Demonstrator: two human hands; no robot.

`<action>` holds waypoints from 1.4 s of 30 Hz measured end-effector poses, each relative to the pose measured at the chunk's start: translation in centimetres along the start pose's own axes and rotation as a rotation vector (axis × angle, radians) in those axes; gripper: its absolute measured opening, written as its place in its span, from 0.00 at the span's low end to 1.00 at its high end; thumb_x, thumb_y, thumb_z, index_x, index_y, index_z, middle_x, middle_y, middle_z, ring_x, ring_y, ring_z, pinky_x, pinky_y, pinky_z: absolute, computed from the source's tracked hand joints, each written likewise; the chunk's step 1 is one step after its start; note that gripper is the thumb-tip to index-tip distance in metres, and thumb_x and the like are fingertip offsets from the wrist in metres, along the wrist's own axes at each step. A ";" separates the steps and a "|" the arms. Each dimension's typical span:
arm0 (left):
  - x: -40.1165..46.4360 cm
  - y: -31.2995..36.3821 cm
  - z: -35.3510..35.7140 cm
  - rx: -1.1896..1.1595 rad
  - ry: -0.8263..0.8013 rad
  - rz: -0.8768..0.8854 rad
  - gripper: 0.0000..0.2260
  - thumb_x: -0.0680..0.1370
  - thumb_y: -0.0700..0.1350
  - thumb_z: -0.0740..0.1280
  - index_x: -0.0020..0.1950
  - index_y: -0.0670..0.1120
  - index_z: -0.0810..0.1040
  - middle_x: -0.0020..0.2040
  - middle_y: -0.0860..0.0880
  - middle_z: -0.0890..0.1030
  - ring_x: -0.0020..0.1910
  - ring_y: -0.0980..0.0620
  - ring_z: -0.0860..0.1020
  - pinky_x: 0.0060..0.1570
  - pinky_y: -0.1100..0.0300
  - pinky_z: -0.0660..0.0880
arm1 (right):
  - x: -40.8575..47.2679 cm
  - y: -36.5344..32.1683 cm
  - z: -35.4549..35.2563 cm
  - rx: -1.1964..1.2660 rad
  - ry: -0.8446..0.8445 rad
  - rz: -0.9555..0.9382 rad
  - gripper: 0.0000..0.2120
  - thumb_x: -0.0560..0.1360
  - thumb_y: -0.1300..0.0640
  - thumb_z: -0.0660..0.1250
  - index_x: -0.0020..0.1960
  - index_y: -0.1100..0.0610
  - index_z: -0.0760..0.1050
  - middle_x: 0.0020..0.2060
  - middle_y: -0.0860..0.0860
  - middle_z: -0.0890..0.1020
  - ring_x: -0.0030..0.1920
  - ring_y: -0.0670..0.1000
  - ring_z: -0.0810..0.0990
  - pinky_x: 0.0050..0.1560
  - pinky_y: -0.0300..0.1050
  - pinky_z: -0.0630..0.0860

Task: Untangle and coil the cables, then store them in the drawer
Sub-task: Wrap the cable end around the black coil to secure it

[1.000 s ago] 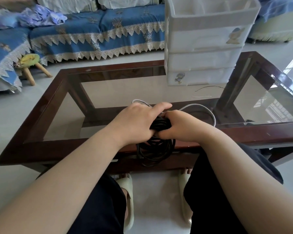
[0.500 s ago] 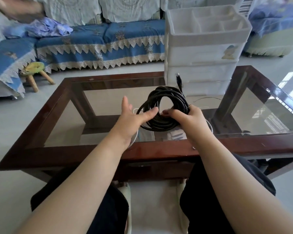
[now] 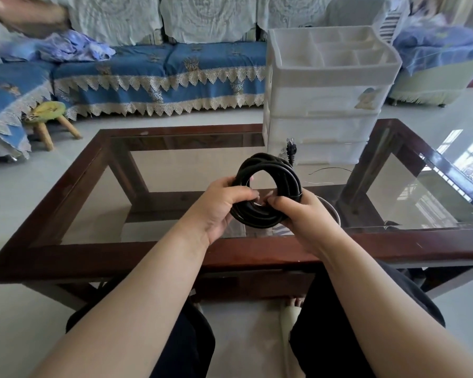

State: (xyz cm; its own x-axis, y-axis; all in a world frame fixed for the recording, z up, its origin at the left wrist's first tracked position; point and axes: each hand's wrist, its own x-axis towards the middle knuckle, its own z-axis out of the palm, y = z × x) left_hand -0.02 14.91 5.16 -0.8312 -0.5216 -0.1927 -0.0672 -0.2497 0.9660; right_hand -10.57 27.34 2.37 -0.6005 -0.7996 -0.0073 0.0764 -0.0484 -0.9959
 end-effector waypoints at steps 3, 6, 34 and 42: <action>0.5 -0.9 0.2 0.076 0.094 0.011 0.04 0.77 0.38 0.69 0.44 0.45 0.77 0.37 0.45 0.78 0.40 0.47 0.79 0.53 0.52 0.74 | 0.0 0.3 0.3 -0.078 0.012 0.005 0.21 0.65 0.51 0.72 0.49 0.66 0.76 0.47 0.65 0.82 0.52 0.62 0.82 0.62 0.63 0.73; 1.3 -1.6 0.3 0.145 0.178 0.040 0.06 0.76 0.43 0.71 0.40 0.45 0.78 0.33 0.47 0.79 0.37 0.47 0.79 0.50 0.51 0.74 | 0.1 0.7 0.1 -0.124 0.034 0.042 0.12 0.69 0.55 0.71 0.45 0.63 0.76 0.40 0.57 0.83 0.48 0.56 0.83 0.61 0.63 0.73; 2.5 -2.6 -0.3 1.495 0.226 0.642 0.09 0.74 0.40 0.63 0.46 0.47 0.63 0.40 0.48 0.76 0.45 0.43 0.77 0.43 0.57 0.56 | 4.0 -2.2 0.8 -1.151 -0.285 -0.015 0.21 0.66 0.55 0.71 0.54 0.55 0.67 0.45 0.45 0.71 0.42 0.47 0.74 0.37 0.40 0.70; 3.1 -4.0 -0.5 1.709 0.355 0.696 0.15 0.66 0.37 0.72 0.49 0.41 0.72 0.39 0.44 0.79 0.40 0.42 0.77 0.41 0.52 0.70 | 4.9 0.0 1.3 -1.167 -0.140 -0.212 0.15 0.64 0.56 0.70 0.44 0.54 0.65 0.39 0.47 0.72 0.40 0.54 0.73 0.40 0.50 0.73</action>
State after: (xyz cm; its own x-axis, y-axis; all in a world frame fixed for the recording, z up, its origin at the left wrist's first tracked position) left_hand -2.02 13.87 0.57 -0.8259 -0.3368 0.4521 -0.4042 0.9128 -0.0584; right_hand -12.47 22.68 2.40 -0.4161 -0.9033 0.1050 -0.8266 0.3276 -0.4576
